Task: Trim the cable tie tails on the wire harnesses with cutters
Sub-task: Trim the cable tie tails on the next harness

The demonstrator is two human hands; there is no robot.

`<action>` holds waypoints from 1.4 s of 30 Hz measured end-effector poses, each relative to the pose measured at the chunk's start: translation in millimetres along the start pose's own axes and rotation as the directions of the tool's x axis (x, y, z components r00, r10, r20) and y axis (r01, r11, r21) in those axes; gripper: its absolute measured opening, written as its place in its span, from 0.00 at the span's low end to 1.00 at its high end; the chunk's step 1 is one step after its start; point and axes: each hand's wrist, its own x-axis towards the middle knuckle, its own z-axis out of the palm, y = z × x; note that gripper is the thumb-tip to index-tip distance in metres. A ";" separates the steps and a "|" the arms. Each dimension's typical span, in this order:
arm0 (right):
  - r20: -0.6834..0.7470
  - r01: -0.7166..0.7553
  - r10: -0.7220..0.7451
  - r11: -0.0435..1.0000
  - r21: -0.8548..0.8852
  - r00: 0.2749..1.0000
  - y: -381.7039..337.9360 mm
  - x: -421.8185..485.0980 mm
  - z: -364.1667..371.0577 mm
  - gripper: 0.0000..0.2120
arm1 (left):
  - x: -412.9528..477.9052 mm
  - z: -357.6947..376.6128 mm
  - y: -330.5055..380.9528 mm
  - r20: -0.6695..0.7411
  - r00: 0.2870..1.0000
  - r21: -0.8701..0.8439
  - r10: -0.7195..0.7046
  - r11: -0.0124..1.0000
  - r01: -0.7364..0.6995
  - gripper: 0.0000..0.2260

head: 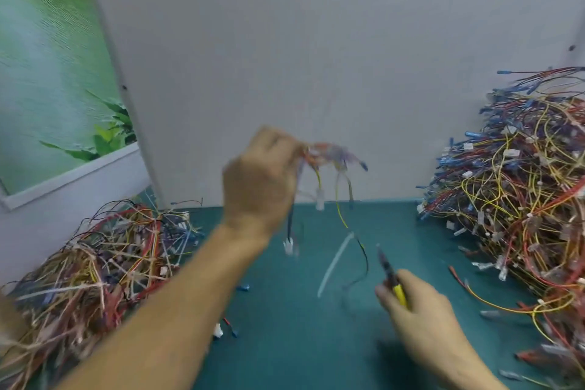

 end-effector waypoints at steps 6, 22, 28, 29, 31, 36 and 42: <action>0.267 -0.325 0.187 0.499 0.803 0.945 -0.5 13.7 -11.8 0.10 | -94.1 53.0 31.0 0.316 0.893 -0.295 -0.322 0.861 0.415 0.05; 0.575 -0.606 0.194 0.187 0.773 0.795 -1.9 10.3 -2.9 0.06 | -159.5 24.9 49.5 0.331 0.868 -0.444 0.370 0.873 -0.203 0.15; 0.252 -0.307 0.260 0.199 0.931 0.932 7.0 23.9 -8.1 0.07 | -167.9 14.7 29.2 0.265 0.773 -0.478 0.576 0.775 -0.413 0.05; 0.221 -0.274 0.264 0.184 0.944 0.939 7.8 25.9 -11.2 0.08 | -168.8 13.2 19.5 0.357 0.742 -0.492 0.567 0.790 -0.367 0.06; 0.174 -0.226 0.285 0.162 0.961 0.943 11.0 29.4 -16.9 0.09 | -169.4 8.3 -2.3 0.551 0.668 -0.441 0.501 0.854 -0.276 0.11; 0.096 -0.152 0.339 0.143 0.978 0.936 16.8 35.3 -27.2 0.12 | -163.1 -0.1 -54.9 0.826 0.542 -0.077 0.152 0.984 -0.159 0.23; 0.056 -0.127 0.385 0.161 0.979 0.921 23.9 36.4 -30.2 0.12 | -165.7 -12.6 -105.5 0.905 0.423 0.121 -0.054 0.984 -0.133 0.26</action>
